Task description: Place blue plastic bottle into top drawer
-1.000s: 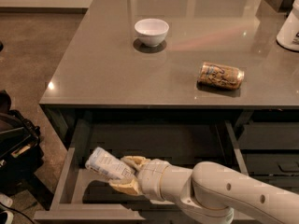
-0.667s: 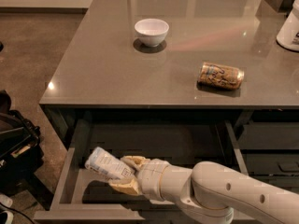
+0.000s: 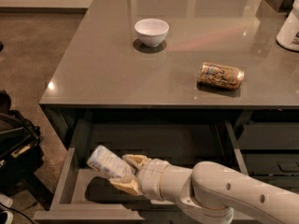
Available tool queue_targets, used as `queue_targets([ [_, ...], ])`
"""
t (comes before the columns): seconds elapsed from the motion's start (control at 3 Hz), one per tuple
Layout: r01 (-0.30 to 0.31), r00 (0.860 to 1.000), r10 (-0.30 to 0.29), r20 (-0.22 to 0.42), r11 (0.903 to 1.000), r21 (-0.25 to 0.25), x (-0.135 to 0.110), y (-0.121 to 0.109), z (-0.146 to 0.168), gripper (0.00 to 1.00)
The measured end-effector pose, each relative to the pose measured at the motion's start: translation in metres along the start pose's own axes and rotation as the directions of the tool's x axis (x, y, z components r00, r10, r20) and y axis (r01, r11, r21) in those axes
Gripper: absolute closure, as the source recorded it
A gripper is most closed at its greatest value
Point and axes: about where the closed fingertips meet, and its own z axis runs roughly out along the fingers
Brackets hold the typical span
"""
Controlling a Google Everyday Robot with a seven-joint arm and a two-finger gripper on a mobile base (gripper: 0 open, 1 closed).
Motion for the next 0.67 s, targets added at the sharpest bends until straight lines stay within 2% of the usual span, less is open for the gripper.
queue_targets([
  [0.33,0.0,1.0,0.0,0.0,1.0,0.0,0.0,0.0,0.0,0.0],
  [0.67,0.0,1.0,0.0,0.0,1.0,0.0,0.0,0.0,0.0,0.0],
])
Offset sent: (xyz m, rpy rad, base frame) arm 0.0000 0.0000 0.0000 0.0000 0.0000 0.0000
